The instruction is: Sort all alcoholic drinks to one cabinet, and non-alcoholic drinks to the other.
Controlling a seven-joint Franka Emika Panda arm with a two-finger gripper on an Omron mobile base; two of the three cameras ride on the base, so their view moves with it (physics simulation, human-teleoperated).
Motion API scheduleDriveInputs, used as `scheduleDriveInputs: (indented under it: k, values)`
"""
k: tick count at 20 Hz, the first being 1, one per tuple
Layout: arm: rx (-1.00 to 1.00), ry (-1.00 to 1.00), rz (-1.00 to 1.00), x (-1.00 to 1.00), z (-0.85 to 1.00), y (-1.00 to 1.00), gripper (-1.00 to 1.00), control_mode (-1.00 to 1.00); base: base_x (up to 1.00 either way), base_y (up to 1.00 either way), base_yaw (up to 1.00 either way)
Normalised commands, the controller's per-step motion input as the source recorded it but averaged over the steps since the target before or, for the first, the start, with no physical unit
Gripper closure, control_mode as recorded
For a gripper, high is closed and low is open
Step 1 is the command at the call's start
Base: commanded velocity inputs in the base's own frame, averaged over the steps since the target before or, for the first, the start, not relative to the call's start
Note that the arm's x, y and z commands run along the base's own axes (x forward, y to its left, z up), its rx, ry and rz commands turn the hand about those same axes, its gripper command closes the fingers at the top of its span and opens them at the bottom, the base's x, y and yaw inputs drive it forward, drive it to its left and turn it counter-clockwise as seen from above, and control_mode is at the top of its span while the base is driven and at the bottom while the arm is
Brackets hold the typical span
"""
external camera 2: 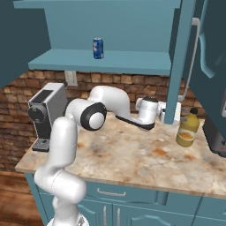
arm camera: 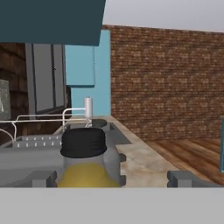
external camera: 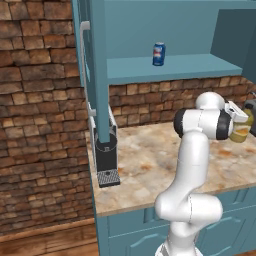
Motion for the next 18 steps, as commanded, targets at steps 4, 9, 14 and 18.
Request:
scheduleDriveInputs:
  k: [4, 9, 14, 18]
  values:
    - [0.00, 0.00, 0.00, 0.08, -0.02, -0.04, -1.00, -1.00, 0.00, 0.00, 0.00]
    - [0.00, -0.04, 0.00, -0.14, 0.00, 0.00, -1.00, -1.00, 0.00, 0.00, 0.00]
    - [0.00, -0.03, 0.00, -0.15, 0.00, 0.00, -1.00, -1.00, 0.00, 0.00, 0.00]
    - [0.00, 0.00, 0.00, -0.02, 0.00, 0.00, -1.00, -1.00, 0.00, 0.00, 0.00]
